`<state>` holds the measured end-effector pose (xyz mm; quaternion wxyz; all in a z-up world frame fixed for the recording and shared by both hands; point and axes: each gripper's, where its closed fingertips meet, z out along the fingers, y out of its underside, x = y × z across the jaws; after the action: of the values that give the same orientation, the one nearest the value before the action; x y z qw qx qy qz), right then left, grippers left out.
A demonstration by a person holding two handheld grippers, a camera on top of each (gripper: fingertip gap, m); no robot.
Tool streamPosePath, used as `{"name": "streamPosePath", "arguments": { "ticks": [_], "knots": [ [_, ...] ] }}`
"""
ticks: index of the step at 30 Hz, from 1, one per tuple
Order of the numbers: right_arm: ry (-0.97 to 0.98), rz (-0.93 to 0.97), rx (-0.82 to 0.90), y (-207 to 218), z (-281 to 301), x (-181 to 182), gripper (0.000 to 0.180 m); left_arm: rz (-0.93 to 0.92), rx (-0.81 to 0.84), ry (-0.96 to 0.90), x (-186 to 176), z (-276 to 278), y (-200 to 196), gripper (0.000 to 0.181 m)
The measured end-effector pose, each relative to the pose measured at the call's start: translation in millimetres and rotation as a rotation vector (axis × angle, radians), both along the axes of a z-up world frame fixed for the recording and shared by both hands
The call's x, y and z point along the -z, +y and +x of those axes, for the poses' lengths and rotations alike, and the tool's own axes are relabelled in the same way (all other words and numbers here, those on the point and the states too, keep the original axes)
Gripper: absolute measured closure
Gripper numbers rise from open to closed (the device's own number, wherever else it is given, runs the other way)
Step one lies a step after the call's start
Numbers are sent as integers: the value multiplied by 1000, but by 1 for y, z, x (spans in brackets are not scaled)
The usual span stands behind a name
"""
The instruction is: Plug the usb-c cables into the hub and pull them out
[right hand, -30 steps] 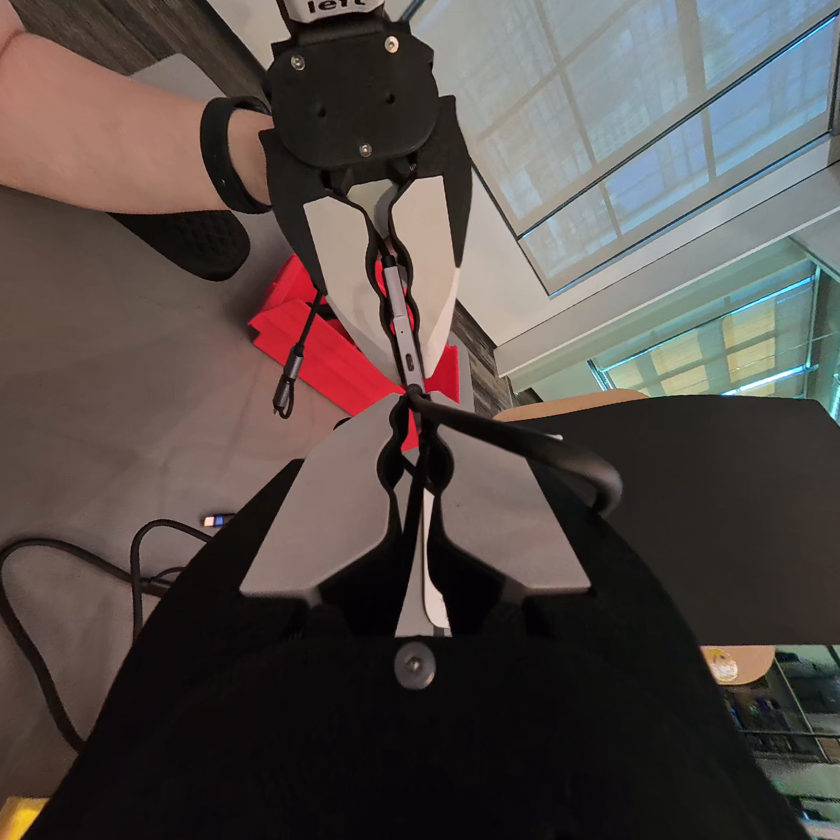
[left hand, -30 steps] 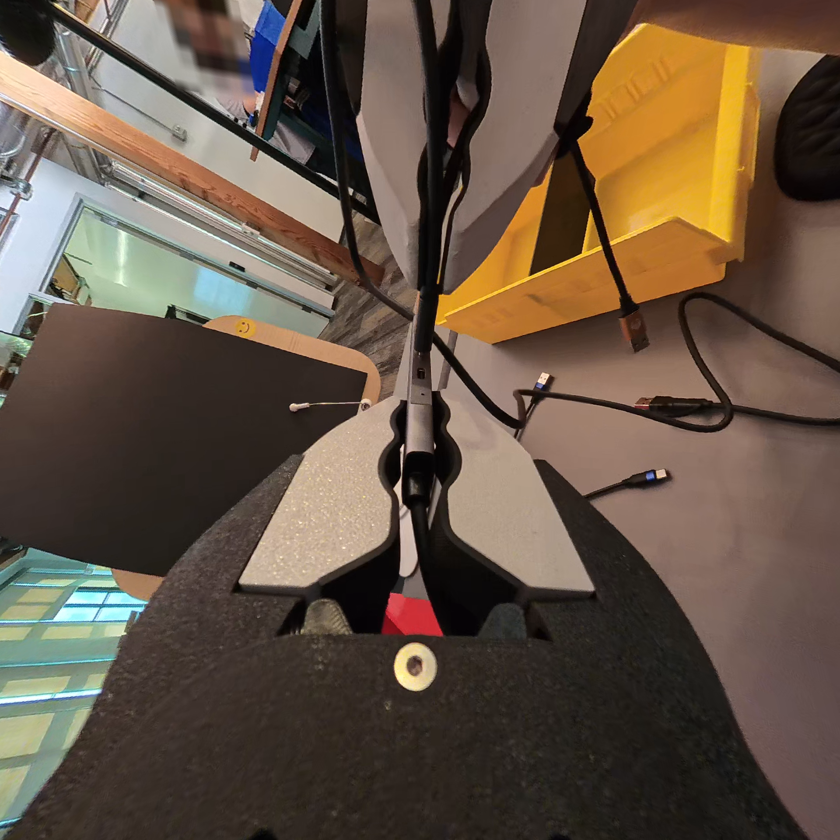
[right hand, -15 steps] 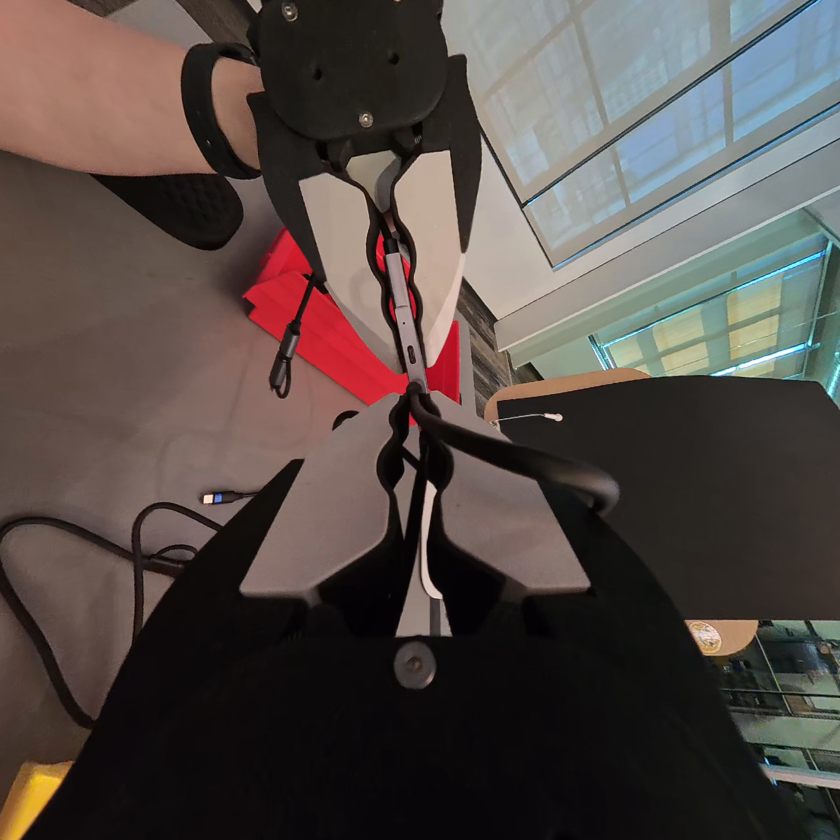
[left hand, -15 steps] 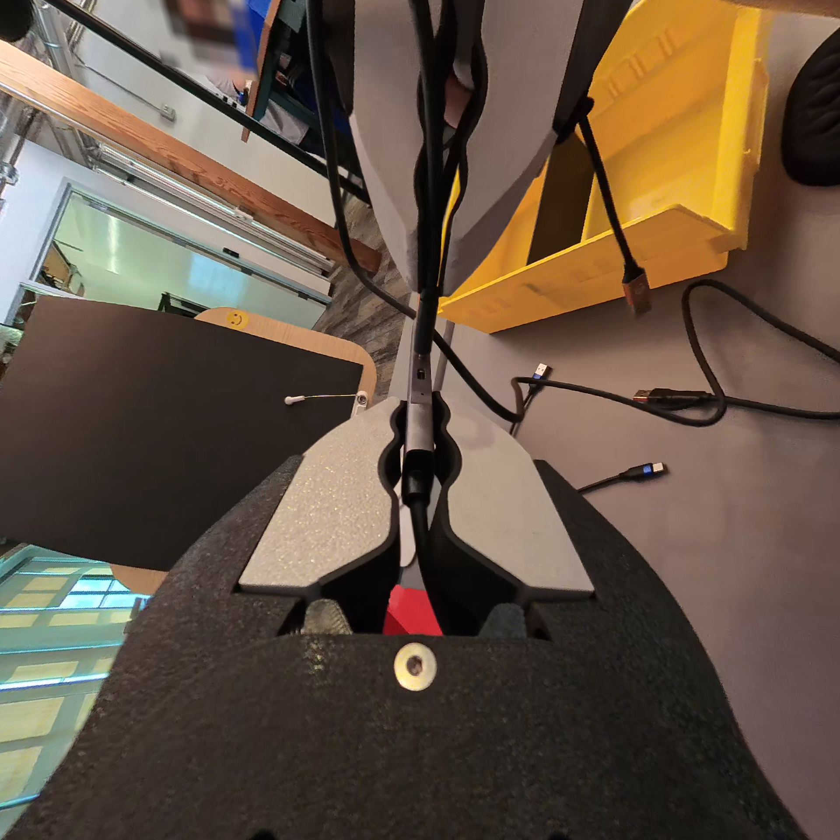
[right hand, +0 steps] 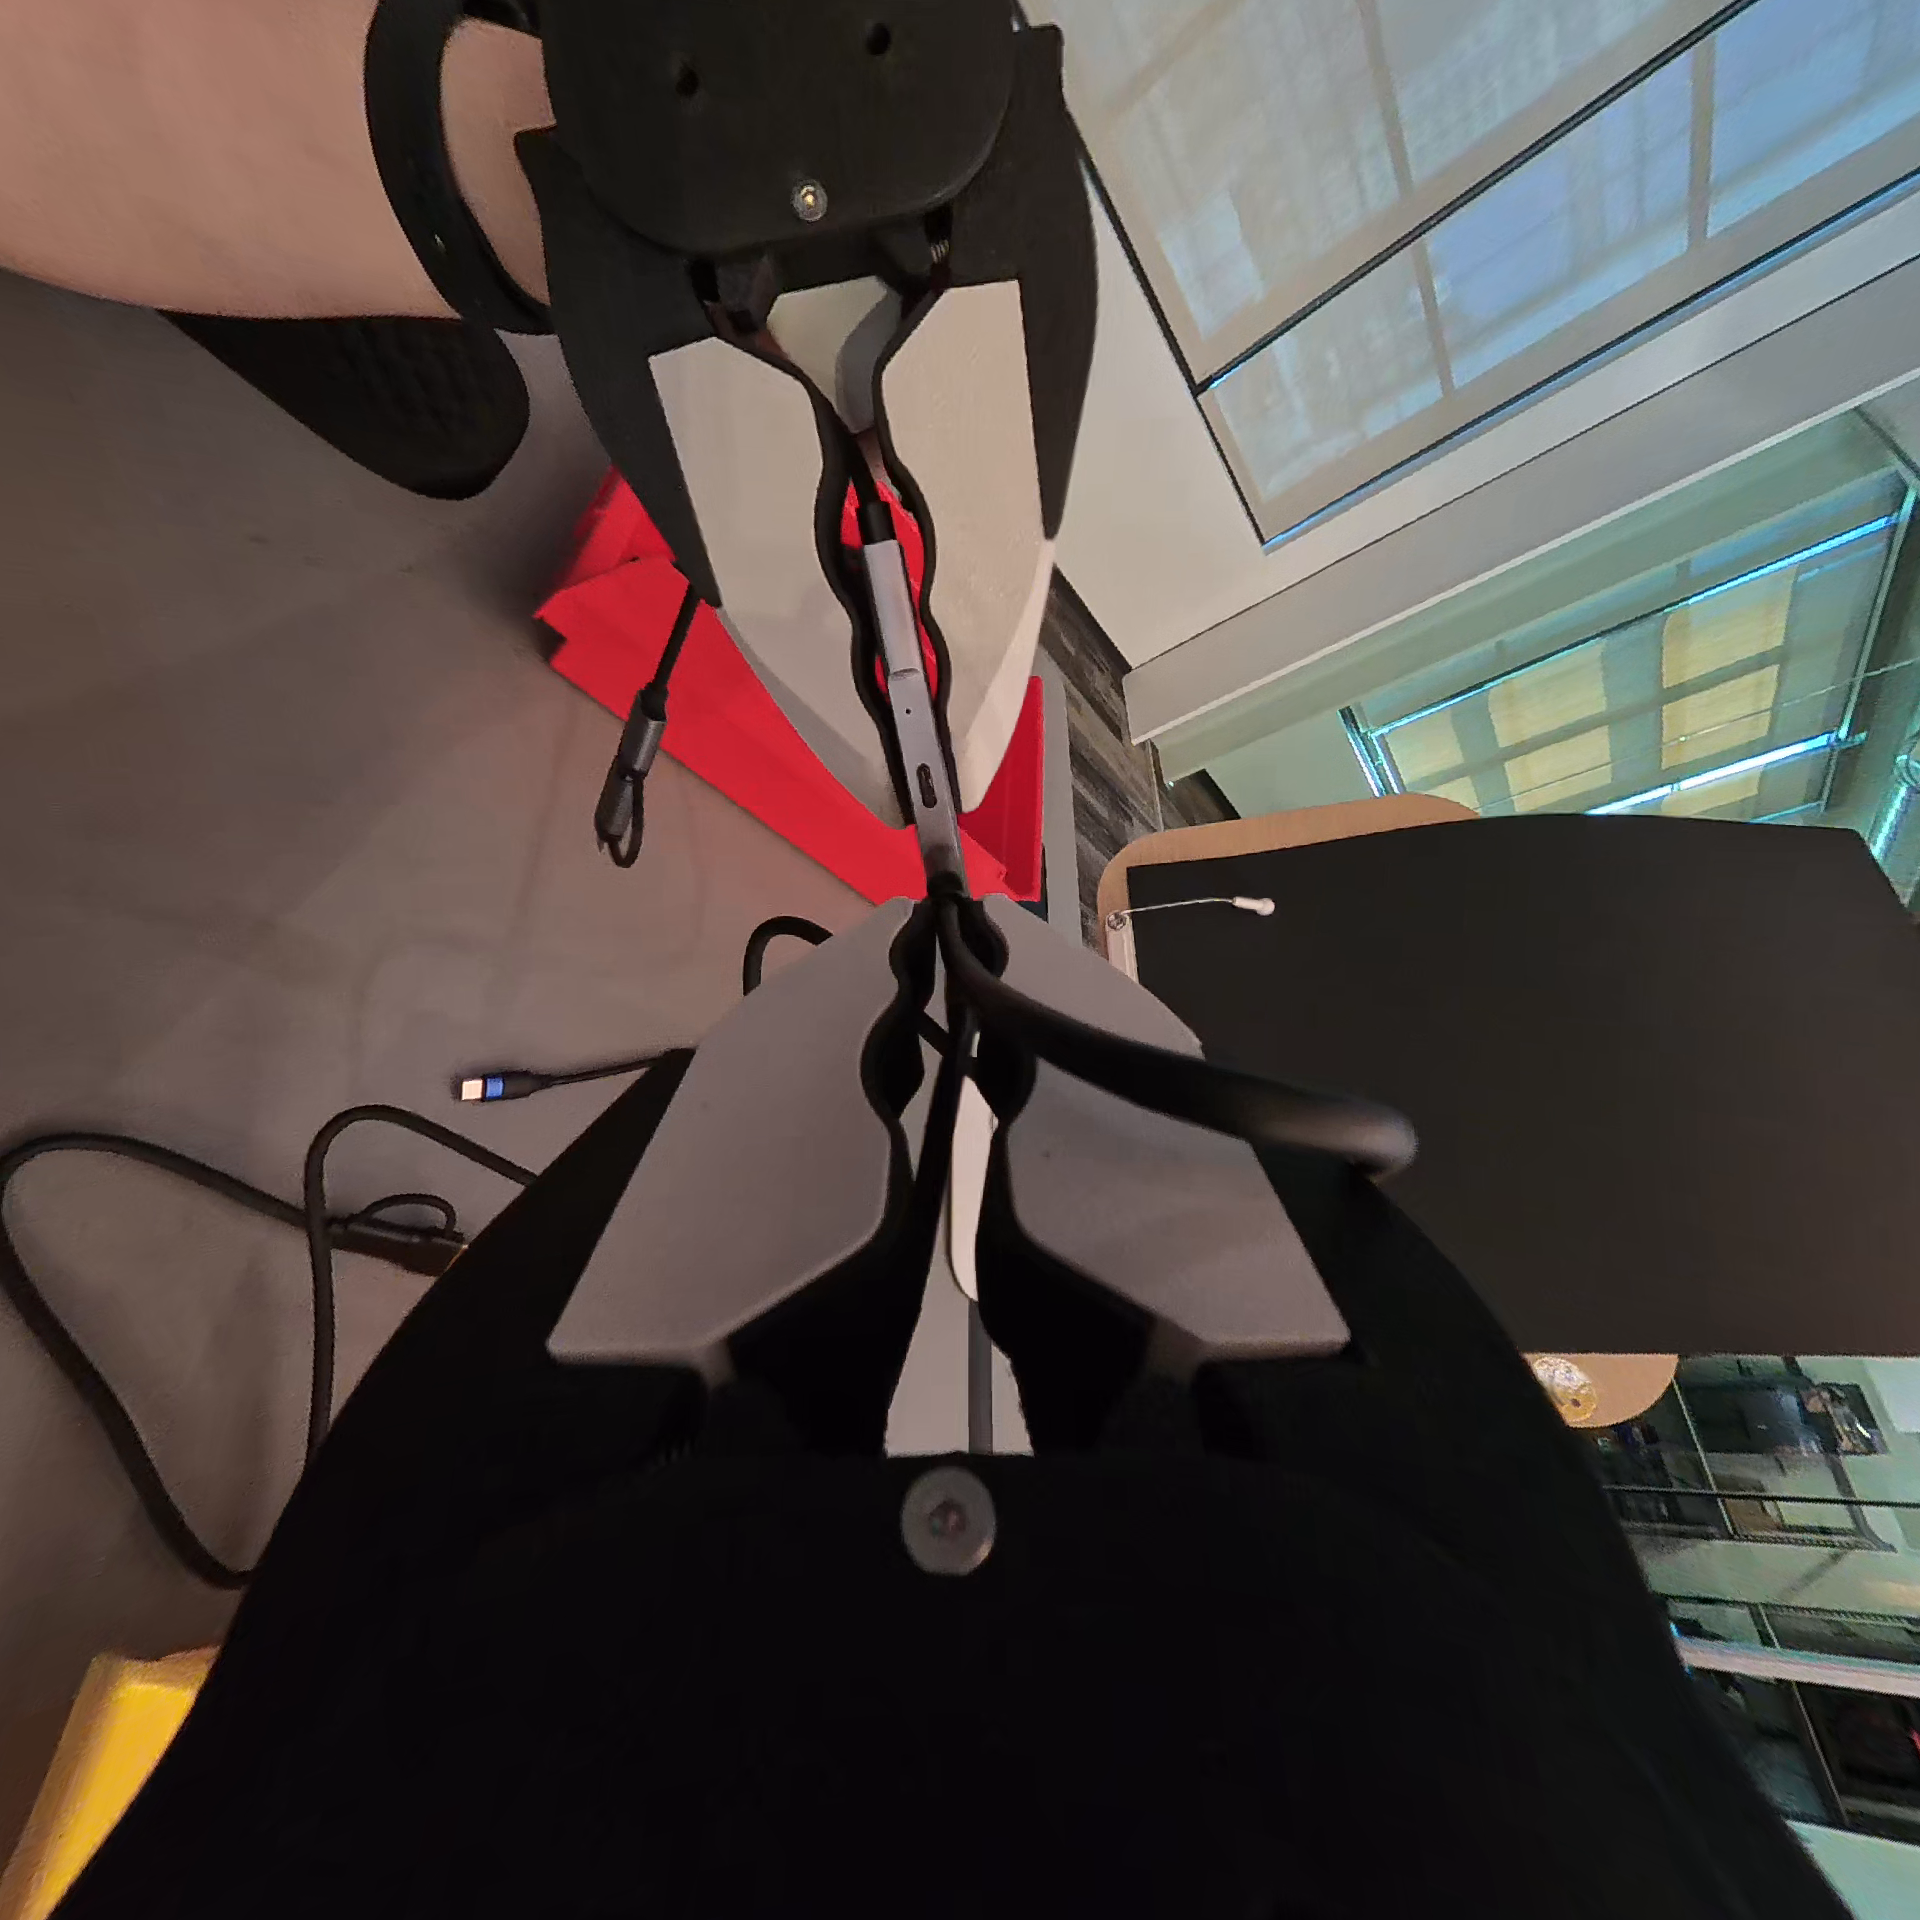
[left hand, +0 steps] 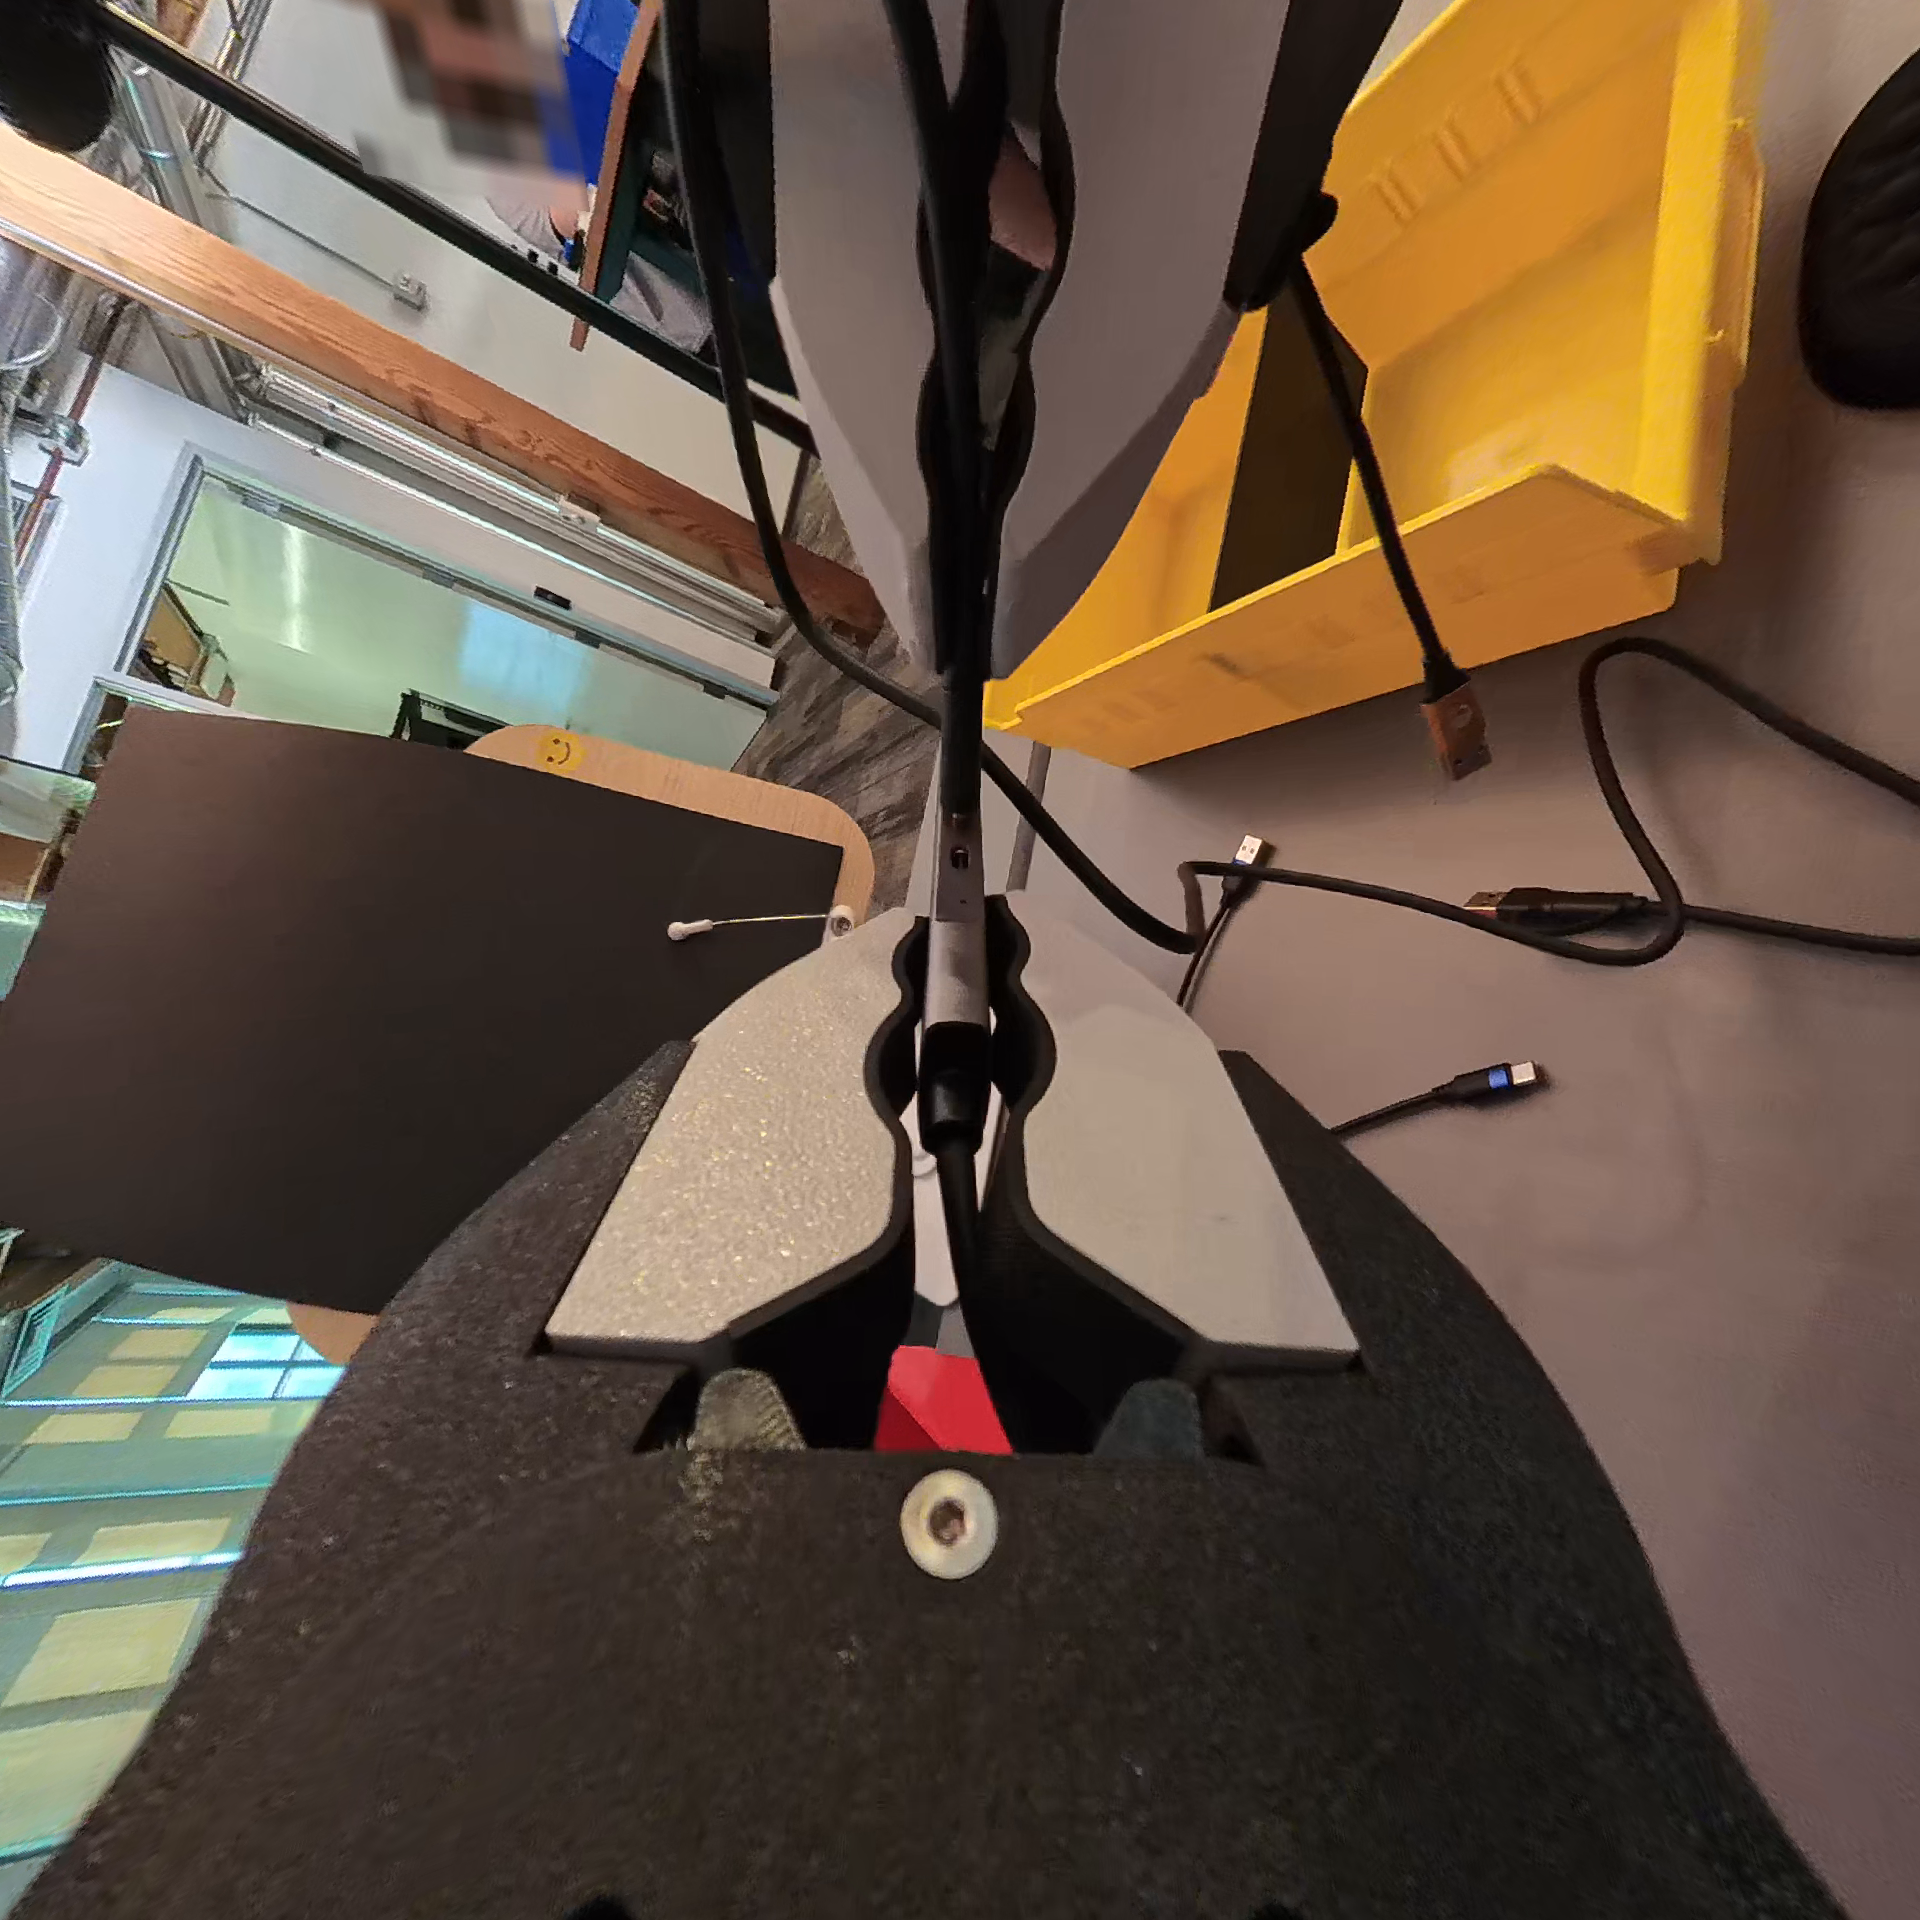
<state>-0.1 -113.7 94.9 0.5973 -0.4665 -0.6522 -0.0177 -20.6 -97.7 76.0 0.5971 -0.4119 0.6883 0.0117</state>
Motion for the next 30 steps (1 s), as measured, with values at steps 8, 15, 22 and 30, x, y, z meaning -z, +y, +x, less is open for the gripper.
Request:
{"name": "streamPosePath", "arguments": {
  "ticks": [8, 15, 22, 30],
  "knots": [
    [-8, -11, 13, 3, 0, 3, 172, -4, -5, 3, 3, 1, 3, 173],
    [12, -63, 22, 9, 3, 6, 172, -28, -31, 18, 7, 4, 6, 172],
    [110, 62, 105, 25, 5, -13, 168, -62, -97, -73, -5, -1, 23, 172],
    [341, 50, 278, 33, 29, -52, 164, 252, -361, -282, -47, -31, 62, 172]
  ]
}}
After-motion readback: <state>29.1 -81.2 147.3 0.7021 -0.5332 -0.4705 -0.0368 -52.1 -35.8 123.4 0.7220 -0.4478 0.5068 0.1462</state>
